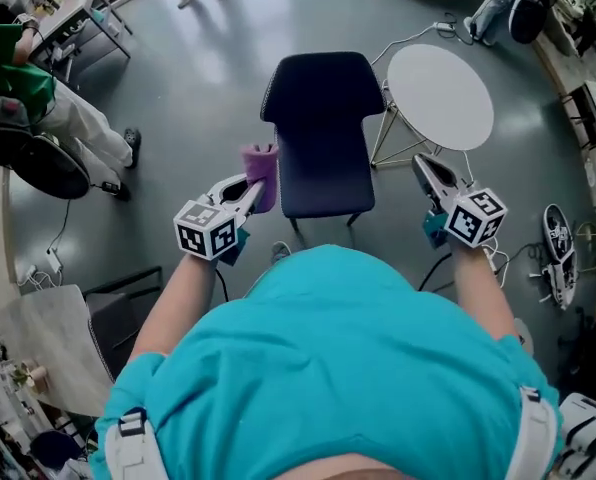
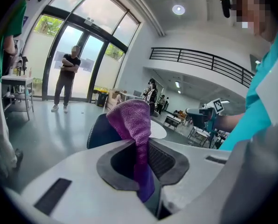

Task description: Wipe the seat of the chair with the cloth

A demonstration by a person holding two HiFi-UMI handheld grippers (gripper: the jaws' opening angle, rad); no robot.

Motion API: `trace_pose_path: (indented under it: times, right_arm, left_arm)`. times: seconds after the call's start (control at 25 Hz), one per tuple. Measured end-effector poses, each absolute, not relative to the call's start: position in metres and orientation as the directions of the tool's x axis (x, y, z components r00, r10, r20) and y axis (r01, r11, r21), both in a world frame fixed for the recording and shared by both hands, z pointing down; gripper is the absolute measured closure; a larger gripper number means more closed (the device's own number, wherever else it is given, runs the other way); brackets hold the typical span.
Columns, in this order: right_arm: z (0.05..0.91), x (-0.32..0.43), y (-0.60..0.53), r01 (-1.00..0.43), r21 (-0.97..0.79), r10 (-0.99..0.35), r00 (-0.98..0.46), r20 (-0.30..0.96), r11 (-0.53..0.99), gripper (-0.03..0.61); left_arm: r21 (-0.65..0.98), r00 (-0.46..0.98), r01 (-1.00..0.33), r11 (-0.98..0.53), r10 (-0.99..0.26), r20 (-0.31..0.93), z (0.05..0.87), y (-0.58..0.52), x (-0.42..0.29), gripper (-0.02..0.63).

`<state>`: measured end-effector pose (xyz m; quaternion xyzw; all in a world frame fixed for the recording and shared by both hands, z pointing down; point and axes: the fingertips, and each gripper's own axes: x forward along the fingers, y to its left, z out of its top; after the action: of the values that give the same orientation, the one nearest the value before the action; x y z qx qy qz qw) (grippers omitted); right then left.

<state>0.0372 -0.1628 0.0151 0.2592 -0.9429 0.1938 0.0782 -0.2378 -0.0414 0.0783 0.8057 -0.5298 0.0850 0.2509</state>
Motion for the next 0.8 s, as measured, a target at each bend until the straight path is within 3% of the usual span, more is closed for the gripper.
trace_pose_path:
  times: [0.44, 0.8]
  right_arm:
    - [0.086, 0.078, -0.199, -0.287, -0.393, -0.185, -0.942, 0.279, 0.873, 0.588]
    - [0.176, 0.053, -0.227, -0.276, -0.364, -0.184, -0.946, 0.268, 0.890, 0.588]
  left_arm:
    - [0.246, 0.196, -0.967, -0.057, -0.787, 0.586, 0.149, -0.092, -0.183, 0.561]
    - [0.052, 0.072, -0.997, -0.049, -0.711, 0.699, 0.271, -0.160, -0.241, 0.561]
